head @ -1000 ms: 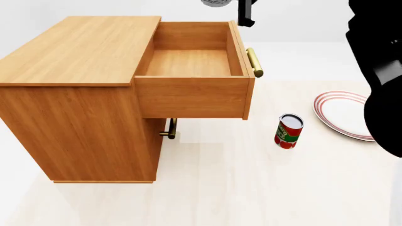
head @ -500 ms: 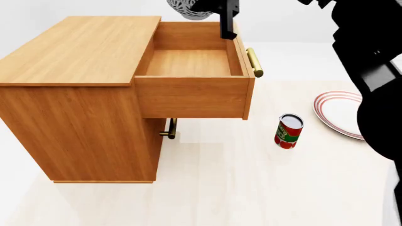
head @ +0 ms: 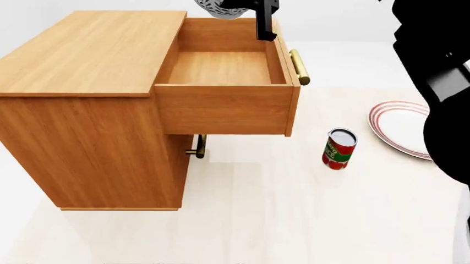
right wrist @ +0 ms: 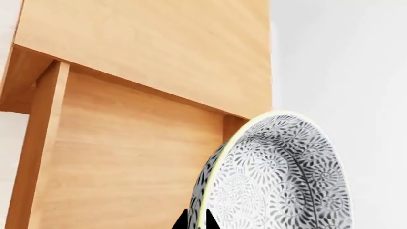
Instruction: Put the bowl in the top drawer of the cabinet.
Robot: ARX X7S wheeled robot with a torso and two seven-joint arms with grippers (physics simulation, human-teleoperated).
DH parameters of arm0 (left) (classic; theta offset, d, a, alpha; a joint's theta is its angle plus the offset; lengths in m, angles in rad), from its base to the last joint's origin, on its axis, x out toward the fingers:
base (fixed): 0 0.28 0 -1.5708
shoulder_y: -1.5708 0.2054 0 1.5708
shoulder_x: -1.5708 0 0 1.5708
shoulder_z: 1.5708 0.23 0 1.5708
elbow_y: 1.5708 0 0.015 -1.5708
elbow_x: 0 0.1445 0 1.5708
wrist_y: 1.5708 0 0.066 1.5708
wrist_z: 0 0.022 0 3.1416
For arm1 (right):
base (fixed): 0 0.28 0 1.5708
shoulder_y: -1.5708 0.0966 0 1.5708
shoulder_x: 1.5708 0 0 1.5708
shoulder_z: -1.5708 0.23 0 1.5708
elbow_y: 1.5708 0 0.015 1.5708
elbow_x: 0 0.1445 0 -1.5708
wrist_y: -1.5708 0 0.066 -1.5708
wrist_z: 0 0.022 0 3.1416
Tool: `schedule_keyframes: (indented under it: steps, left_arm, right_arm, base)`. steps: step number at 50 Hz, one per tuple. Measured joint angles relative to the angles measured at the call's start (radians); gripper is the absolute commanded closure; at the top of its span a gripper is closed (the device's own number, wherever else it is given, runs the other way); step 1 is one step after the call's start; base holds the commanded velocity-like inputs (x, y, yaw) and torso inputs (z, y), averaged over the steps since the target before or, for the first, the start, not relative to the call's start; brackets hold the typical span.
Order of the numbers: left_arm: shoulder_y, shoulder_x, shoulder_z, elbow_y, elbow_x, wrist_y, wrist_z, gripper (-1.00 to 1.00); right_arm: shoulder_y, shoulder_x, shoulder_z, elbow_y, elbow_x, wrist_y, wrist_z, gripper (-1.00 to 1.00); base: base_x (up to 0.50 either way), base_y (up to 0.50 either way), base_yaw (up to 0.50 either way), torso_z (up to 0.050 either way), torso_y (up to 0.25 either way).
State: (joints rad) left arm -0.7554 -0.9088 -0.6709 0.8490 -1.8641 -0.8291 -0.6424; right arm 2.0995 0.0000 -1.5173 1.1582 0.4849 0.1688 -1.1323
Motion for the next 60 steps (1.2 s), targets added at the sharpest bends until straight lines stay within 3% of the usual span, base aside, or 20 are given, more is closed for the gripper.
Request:
schedule_keyframes:
  steps: [53, 54, 60]
  left_arm:
    - [-0.008, -0.021, -0.009, 0.001, -0.014, 0.011, 0.003, -1.00]
    - [-0.007, -0.021, -0.009, 0.001, -0.014, 0.012, 0.003, -1.00]
    - [-0.007, -0.018, -0.009, 0.001, -0.011, 0.013, 0.004, -1.00]
  right_arm:
    - [0.008, 0.000, -0.006, -0.018, 0.017, 0.010, 0.001, 1.00]
    - [0.008, 0.000, -0.006, -0.019, 0.018, 0.011, 0.000, -1.00]
    - [0.012, 0.000, -0.001, -0.020, 0.019, 0.015, 0.000, -1.00]
  base:
    - [0.00, 0.00, 0.00, 0.000, -0.104]
    - [0.00, 0.00, 0.00, 0.000, 0.000]
    - [0.00, 0.00, 0.00, 0.000, 0.000]
